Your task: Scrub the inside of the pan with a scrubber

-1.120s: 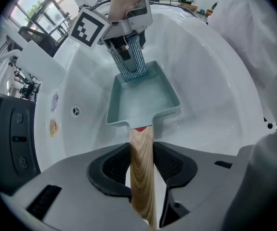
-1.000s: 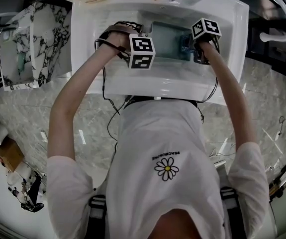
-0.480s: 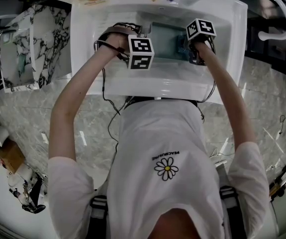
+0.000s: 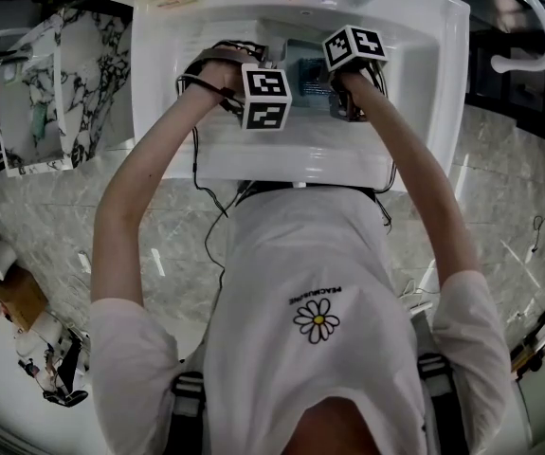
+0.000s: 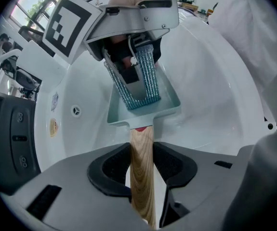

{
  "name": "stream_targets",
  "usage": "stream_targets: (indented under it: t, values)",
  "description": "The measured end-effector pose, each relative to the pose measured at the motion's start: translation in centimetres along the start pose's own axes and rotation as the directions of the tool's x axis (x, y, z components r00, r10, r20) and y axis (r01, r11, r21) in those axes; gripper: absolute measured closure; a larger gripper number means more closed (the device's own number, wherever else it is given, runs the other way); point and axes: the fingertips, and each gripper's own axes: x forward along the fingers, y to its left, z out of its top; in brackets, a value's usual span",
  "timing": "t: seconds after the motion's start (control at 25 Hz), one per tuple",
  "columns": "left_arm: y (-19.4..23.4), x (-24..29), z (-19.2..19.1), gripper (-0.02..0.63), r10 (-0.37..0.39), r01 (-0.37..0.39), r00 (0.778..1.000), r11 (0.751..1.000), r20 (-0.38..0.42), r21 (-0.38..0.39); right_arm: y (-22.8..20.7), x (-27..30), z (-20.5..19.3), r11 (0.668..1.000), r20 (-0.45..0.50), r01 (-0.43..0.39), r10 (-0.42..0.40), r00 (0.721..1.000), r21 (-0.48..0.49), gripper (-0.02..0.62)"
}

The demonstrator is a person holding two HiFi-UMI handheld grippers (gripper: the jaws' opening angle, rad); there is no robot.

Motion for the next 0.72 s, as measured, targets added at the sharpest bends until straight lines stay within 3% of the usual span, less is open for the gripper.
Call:
stream_targets:
  t: [0.36,0.72]
  values:
    - [0.1,0.0,0.0,0.446,0.008,-0.008,1.000,1.000,-0.015,0.005,3.4,1.0,0.6,0.995,0.026,-0.098,0.097,0.995,0.029,0.538]
    - [0.1,0.1,0.0,0.446,0.012,-0.012,1.000,1.000,-0.014,0.003,3.6,0.1,0.8,0.995,0.042,-0.101,0.101,0.994,-0.001,0.538]
